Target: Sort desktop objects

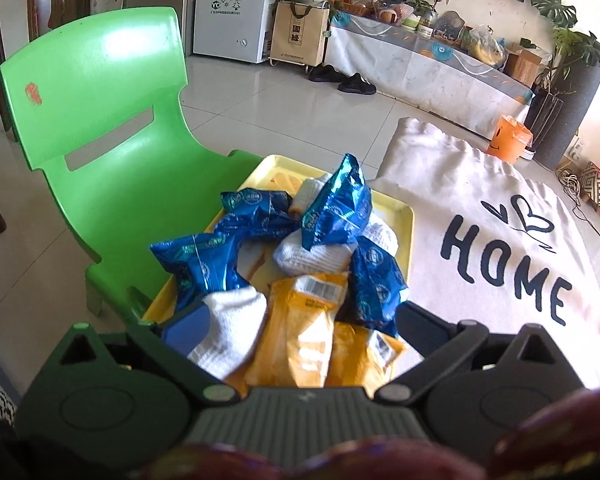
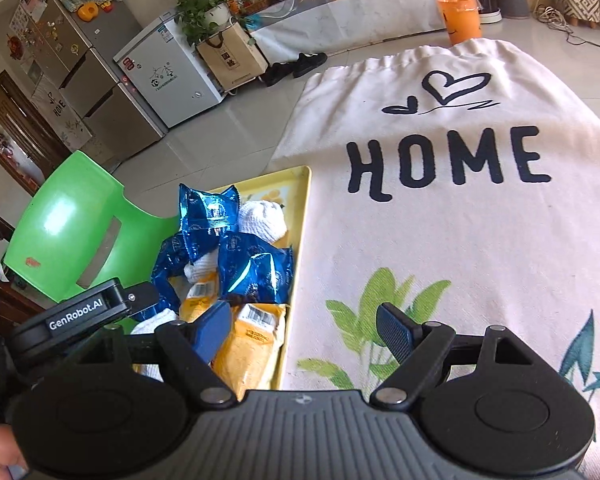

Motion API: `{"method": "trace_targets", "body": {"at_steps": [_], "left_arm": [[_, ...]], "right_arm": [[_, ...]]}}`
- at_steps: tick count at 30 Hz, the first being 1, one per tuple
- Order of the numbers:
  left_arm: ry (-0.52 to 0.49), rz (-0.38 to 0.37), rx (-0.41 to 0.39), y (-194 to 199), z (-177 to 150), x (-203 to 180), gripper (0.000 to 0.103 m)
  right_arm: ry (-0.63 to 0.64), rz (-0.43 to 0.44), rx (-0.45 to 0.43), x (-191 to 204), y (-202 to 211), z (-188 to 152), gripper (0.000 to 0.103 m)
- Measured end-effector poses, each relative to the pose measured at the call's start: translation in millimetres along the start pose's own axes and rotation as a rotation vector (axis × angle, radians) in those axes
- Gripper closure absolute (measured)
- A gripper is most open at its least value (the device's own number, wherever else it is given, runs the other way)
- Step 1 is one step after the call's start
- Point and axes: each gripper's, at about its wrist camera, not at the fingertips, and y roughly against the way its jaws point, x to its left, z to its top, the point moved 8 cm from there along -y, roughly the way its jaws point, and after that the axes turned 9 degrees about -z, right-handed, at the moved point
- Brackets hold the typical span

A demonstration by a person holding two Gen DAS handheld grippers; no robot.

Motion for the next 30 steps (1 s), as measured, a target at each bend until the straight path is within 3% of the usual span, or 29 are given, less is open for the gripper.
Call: {"method": "trace_targets", "body": {"at_steps": [7, 18, 30], "left_arm": [[-0.019, -0.022, 0.061, 22.2, -37.4, -27.0, 0.001], [-0.110, 0.004, 0.079, 54.5, -48.3, -55.6, 0.001], [-0.131, 0.079, 0.107, 66.6, -56.3, -51.6, 0.001]], "right_arm": [[-0.025, -0.027, -0.036, -23.2, 33.9, -16.3, 0.022], [-0.065, -0.063, -0.052, -47.4, 54.8, -27.3, 0.020], [0.145, -0.100, -0.088, -27.1, 61.0, -38.6, 0.018]]}}
